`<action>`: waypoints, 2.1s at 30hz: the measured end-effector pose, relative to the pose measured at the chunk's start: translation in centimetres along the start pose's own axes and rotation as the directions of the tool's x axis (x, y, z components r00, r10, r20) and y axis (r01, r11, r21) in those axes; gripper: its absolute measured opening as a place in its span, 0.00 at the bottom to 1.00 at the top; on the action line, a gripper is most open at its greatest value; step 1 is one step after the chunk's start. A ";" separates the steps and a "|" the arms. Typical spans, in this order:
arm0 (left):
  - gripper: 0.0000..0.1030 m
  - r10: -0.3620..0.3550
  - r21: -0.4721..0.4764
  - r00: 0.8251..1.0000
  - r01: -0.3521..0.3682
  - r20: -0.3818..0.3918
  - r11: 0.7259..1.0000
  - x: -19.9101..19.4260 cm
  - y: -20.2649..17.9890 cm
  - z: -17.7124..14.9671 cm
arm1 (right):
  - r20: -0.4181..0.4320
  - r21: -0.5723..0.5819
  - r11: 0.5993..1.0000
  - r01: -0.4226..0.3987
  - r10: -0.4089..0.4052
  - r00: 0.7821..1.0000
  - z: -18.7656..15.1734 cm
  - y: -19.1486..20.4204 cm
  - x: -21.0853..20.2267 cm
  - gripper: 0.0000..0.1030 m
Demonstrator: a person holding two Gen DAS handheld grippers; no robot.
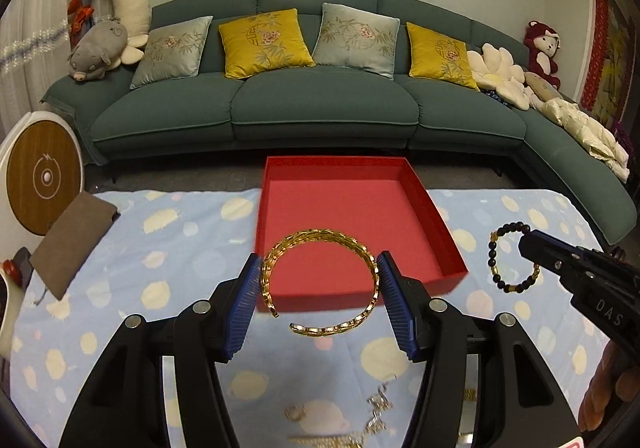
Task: Organize jewelry
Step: 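Carry the bangle with the left gripper into the red box while the right drops the bracelet there, then open both grippers and withdraw them from the red box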
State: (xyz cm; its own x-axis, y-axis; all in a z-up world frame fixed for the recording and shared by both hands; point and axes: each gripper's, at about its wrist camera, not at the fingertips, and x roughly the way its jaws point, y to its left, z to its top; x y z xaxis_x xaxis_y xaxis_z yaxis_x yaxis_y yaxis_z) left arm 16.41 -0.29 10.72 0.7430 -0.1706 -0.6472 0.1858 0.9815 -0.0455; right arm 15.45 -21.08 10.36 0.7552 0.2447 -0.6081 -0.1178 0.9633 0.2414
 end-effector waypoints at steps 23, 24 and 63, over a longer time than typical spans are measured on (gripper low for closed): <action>0.55 0.099 -0.026 0.990 -0.102 -0.100 0.994 19.9 0.8 8.1 | -0.074 0.044 0.999 0.015 -0.011 0.997 9.1 -3.1 20.1 0.07; 0.55 0.099 -0.024 0.990 -0.102 -0.104 0.995 20.3 0.8 8.1 | -0.076 0.040 0.999 0.017 -0.014 0.997 9.0 -3.2 20.4 0.07; 0.77 0.132 0.002 0.990 -0.132 -0.049 0.991 5.4 1.9 -0.1 | -0.062 -0.115 0.993 0.034 -0.041 0.997 -2.5 -1.7 4.7 0.38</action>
State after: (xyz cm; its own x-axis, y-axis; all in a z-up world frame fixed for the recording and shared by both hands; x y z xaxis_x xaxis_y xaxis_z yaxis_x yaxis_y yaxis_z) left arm 20.65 0.69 7.05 0.7282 -0.0354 -0.6844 0.0877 0.9953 0.0418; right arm 17.65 -21.31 5.20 0.7180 0.2114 -0.6631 -0.1656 0.9773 0.1322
